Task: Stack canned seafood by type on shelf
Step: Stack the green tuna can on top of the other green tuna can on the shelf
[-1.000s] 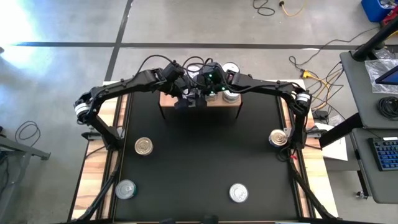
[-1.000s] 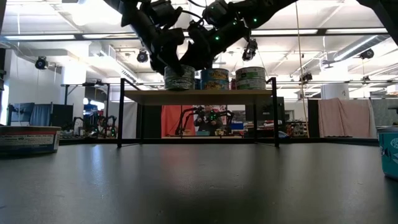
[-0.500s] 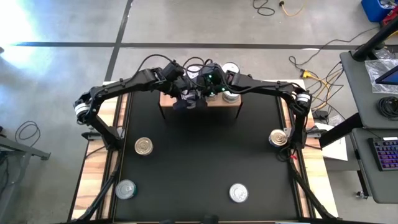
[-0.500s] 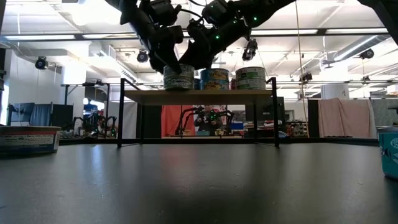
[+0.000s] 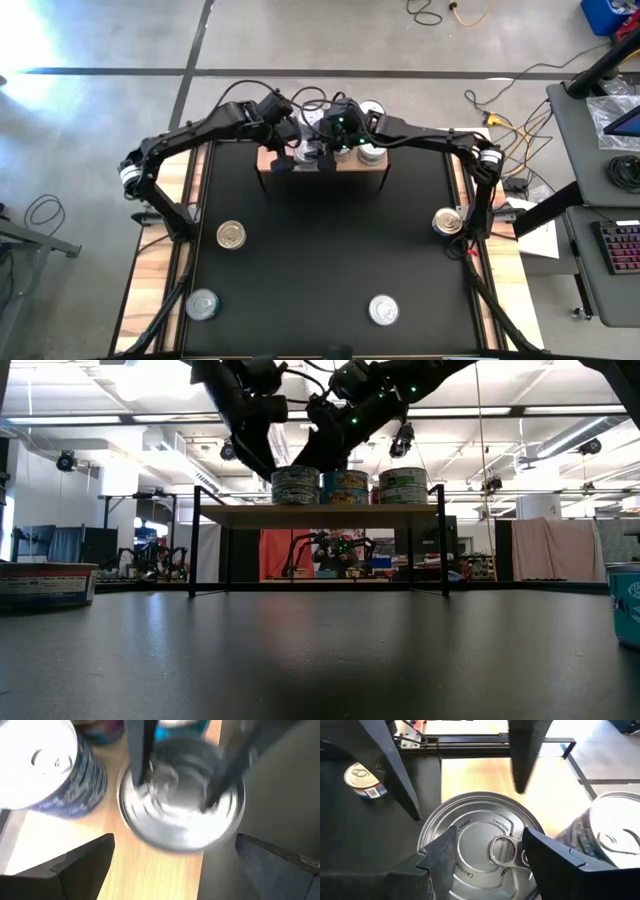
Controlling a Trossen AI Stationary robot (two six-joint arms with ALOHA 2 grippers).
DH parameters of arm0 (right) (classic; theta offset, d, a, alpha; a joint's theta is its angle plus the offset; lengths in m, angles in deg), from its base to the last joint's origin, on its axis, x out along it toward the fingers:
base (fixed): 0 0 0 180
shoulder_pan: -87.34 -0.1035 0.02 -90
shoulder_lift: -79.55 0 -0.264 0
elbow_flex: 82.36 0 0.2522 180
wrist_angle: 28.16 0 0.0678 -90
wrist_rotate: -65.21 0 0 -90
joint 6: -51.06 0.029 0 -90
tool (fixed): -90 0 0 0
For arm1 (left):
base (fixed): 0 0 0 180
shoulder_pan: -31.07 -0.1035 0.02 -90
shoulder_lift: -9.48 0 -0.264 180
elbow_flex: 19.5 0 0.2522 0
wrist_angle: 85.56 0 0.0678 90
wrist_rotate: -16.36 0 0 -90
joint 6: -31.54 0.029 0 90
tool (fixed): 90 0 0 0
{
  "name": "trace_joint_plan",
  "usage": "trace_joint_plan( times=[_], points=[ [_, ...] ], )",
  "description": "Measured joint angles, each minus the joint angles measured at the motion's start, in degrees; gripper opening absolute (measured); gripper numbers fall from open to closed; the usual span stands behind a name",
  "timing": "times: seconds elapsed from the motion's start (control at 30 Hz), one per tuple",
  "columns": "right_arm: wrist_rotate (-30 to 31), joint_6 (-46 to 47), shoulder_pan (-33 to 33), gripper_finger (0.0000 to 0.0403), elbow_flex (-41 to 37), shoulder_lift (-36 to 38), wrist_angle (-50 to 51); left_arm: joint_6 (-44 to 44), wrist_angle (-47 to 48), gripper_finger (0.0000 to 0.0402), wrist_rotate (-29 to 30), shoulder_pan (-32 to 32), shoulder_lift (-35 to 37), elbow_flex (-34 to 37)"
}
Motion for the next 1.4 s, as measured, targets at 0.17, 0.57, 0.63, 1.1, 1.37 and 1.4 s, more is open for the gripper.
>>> trace_joint_plan(
  times=[0.17,0.57,0.63,1.1,1.37,1.4],
  points=[
    [1.0,-0.3,0.1,0.0219,0.0,0.0,-0.1,0.5,3.5,0.0399,2.6,0.0,0.1,-3.6],
    [2.0,5.1,0.2,0.0219,-0.3,-0.3,-10.6,-2.4,5.7,0.0365,-7.7,2.5,1.3,-15.4],
    [2.0,7.2,0.2,0.0219,-0.2,-0.1,-13.2,-2.4,6.2,0.0346,-7.7,3.0,1.3,-16.8],
    [17.3,-4.0,0.3,0.0219,18.9,7.6,21.9,-4.3,-6.2,0.0069,1.8,2.8,-1.6,-12.7],
    [20.5,-2.6,0.3,0.0219,26.7,7.9,32.3,-5.0,-5.4,0.0007,2.6,2.6,-5.6,-9.2],
    [20.5,-2.0,0.3,0.0219,27.0,7.9,32.2,-4.9,-5.4,0.0004,3.3,2.6,-5.8,-8.6]
  ],
)
